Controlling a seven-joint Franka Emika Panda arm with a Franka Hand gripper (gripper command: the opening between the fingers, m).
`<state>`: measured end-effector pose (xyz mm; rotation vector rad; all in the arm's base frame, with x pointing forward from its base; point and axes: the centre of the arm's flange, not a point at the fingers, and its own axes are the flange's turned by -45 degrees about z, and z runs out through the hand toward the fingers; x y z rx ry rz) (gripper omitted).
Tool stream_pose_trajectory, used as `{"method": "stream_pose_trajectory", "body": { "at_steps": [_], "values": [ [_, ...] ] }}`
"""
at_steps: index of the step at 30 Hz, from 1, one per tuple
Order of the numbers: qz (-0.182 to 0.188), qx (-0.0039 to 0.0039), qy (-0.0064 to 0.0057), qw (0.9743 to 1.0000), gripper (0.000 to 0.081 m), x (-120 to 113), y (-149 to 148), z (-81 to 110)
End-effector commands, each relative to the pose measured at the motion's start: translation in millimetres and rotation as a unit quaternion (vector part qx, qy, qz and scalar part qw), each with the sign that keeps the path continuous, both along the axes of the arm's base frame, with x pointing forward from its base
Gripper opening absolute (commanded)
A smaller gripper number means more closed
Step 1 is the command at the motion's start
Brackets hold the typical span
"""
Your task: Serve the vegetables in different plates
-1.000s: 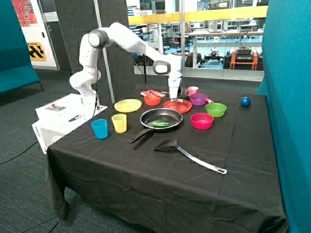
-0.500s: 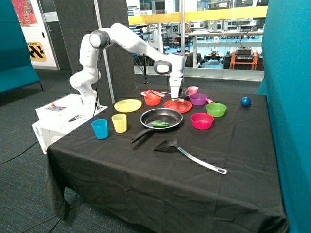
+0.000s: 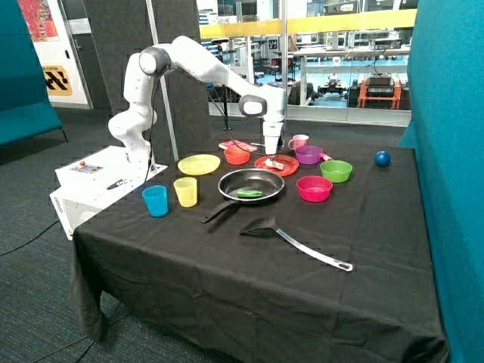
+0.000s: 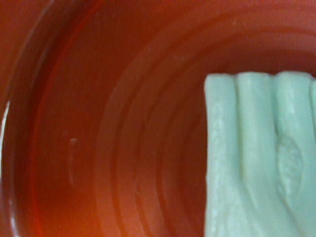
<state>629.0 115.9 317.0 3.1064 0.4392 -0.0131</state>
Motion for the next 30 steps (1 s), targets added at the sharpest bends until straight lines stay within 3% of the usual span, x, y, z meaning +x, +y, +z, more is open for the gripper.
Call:
{"method": "stream_pose_trajectory", "body": {
  "at_steps": [1, 9, 13, 18, 24, 30],
  "values": [
    [0.01, 0.00273, -0.0038, 0.9999, 0.0808, -7.3, -3.6, 5.7],
    [0.031, 0.00281, -0.0037, 0.9995, 0.0784, -18.8, -15.5, 31.4],
    [0.033, 0.00282, -0.0037, 0.9994, 0.0667, -26.1, -24.1, 45.5],
    [0.024, 0.00278, -0.0038, 0.9997, 0.0404, -34.2, -41.8, 57.8],
    [0.024, 0.00278, -0.0038, 0.9997, 0.0264, -40.4, -59.6, 62.7],
    [0.013, 0.00274, -0.0038, 0.9999, 0.018, -48.8, -80.7, 67.0]
  ]
}}
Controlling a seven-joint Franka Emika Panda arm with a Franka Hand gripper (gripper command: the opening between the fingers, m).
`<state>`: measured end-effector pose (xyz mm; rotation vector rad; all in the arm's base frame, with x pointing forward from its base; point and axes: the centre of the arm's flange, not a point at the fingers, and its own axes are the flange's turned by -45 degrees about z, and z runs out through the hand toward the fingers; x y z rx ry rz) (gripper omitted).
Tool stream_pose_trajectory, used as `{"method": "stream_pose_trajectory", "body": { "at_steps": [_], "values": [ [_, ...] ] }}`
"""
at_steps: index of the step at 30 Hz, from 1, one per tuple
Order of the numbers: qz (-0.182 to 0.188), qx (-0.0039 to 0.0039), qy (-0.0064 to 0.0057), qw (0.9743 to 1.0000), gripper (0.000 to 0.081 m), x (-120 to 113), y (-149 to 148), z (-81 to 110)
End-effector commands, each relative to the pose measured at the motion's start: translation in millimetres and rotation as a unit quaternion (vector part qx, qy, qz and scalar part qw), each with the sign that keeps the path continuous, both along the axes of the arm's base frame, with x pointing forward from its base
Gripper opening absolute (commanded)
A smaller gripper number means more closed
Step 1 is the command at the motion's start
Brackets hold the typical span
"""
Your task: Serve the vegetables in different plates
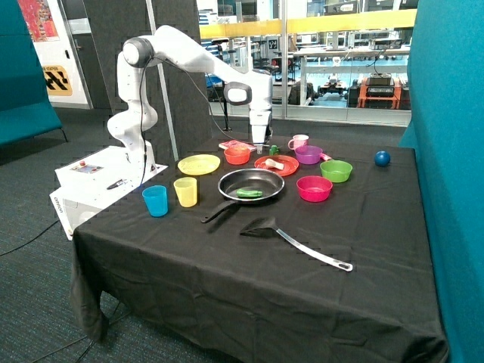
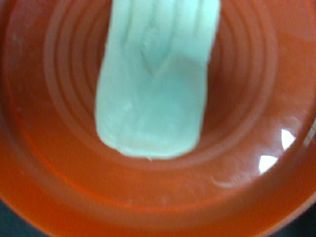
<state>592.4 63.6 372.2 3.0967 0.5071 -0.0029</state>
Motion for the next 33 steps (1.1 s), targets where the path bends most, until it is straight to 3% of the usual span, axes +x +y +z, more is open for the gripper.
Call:
{"method": "stream_pose_trajectory", "body": {
  "at_steps": [1, 8, 12, 18, 28, 33],
  "values": [
    [-0.01, 0.00194, -0.0006, 1.0, 0.0173, -13.9, -32.4, 12.6],
    [-0.027, 0.00193, -0.0007, 0.9996, 0.0088, -21.7, -58.3, 17.5],
    [-0.037, 0.00193, -0.0007, 0.9993, 0.0082, -22.4, -73.3, 20.5],
    [-0.052, 0.00192, -0.0007, 0.9987, 0.016, -19.7, -95.6, 19.0],
    [-0.06, 0.00191, -0.0007, 0.9982, 0.0389, -14.1, -124.2, 7.5],
    [-0.071, 0.0019, -0.0008, 0.9975, 0.0405, -7.7, -135.4, -0.3]
  ]
}}
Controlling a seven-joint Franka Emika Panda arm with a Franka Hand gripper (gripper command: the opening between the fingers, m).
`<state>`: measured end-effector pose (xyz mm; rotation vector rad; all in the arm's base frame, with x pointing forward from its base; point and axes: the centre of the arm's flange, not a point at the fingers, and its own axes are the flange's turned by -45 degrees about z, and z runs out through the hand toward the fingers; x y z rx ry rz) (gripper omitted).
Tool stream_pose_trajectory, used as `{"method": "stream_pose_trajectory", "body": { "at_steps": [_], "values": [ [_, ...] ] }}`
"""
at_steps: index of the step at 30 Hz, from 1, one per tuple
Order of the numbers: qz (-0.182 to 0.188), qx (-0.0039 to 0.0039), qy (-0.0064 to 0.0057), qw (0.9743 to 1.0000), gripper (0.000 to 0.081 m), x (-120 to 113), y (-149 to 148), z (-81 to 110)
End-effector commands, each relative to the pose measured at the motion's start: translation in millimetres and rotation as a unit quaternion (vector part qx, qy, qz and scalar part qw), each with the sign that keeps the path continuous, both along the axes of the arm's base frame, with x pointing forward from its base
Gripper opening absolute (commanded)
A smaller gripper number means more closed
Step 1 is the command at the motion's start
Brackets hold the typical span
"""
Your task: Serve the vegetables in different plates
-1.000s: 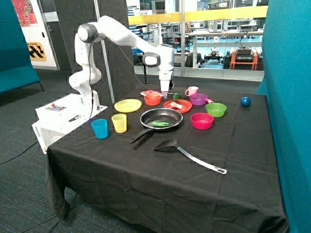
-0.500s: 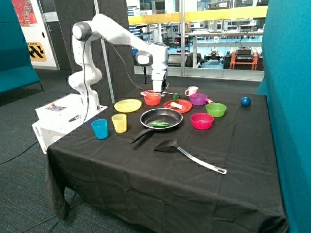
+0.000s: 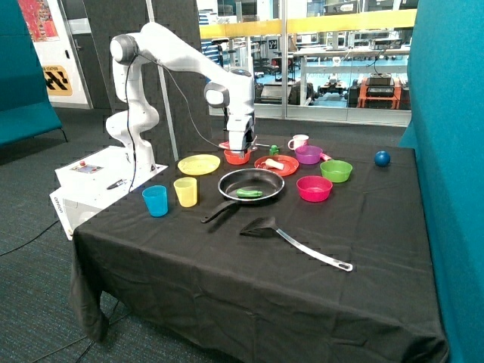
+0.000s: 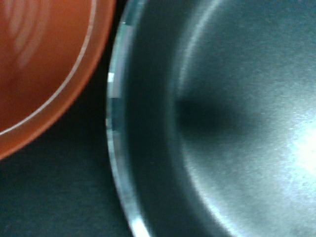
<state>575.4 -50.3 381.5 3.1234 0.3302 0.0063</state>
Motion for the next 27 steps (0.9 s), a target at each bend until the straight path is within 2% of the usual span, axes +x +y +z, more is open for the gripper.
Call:
{"method": "stream_pose_trajectory", "body": {
  "at_steps": [1, 11, 27],
  "values": [
    [-0.016, 0.00023, 0.002, 0.9999, 0.0403, 10.7, -24.6, -11.1],
    [-0.04, 0.00028, 0.002, 0.9992, 0.0366, 20.5, -42.6, -21.7],
    [-0.087, 0.00037, 0.002, 0.9962, 0.0343, 31.4, -68.5, -44.3]
  ]
}}
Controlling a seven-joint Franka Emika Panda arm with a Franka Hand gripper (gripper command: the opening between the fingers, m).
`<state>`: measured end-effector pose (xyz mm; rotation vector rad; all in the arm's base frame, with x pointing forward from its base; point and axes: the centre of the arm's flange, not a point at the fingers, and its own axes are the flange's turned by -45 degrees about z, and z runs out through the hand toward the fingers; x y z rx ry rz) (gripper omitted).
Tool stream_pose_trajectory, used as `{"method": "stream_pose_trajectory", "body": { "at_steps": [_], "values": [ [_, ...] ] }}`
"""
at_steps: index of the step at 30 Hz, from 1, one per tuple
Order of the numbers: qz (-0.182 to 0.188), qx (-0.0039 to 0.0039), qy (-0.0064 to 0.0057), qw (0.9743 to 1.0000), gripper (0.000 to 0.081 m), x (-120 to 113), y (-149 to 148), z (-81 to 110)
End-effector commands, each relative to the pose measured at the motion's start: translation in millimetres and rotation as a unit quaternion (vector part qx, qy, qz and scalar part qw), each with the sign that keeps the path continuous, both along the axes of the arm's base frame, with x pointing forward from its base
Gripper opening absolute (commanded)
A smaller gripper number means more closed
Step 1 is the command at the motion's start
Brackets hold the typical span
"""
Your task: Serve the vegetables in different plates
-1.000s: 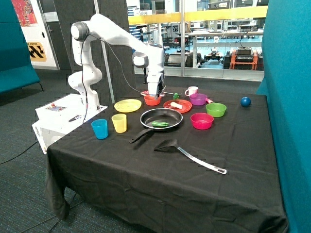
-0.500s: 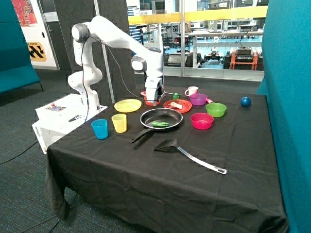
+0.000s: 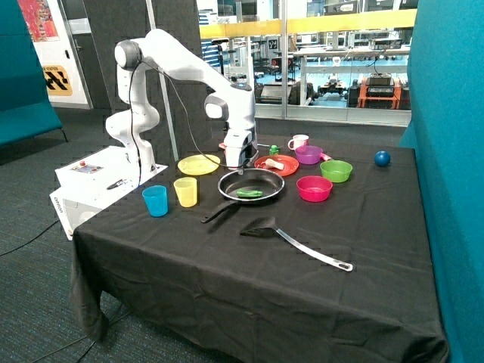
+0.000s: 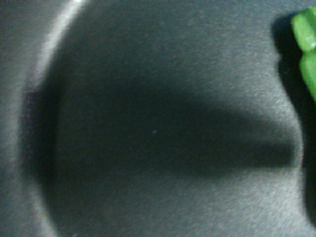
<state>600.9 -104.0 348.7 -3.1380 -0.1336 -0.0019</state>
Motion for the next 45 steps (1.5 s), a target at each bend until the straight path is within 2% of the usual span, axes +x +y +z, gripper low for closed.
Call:
{"method": "stream_pose_trajectory", "body": {
  "at_steps": [1, 14, 19, 29, 45],
  "values": [
    [-0.025, -0.00039, 0.0006, 0.9997, 0.0348, 6.5, -16.8, -12.4],
    [-0.033, -0.00038, 0.0006, 0.9995, 0.0376, 9.9, -32.4, -19.5],
    [-0.033, -0.00038, 0.0006, 0.9994, 0.0419, 8.3, -36.9, -24.8],
    [-0.022, -0.00039, 0.0006, 0.9998, 0.0498, 12.3, -41.6, -31.2],
    [-0.005, -0.0004, 0.0006, 1.0, 0.0538, 13.0, -44.3, -40.8]
  ]
}}
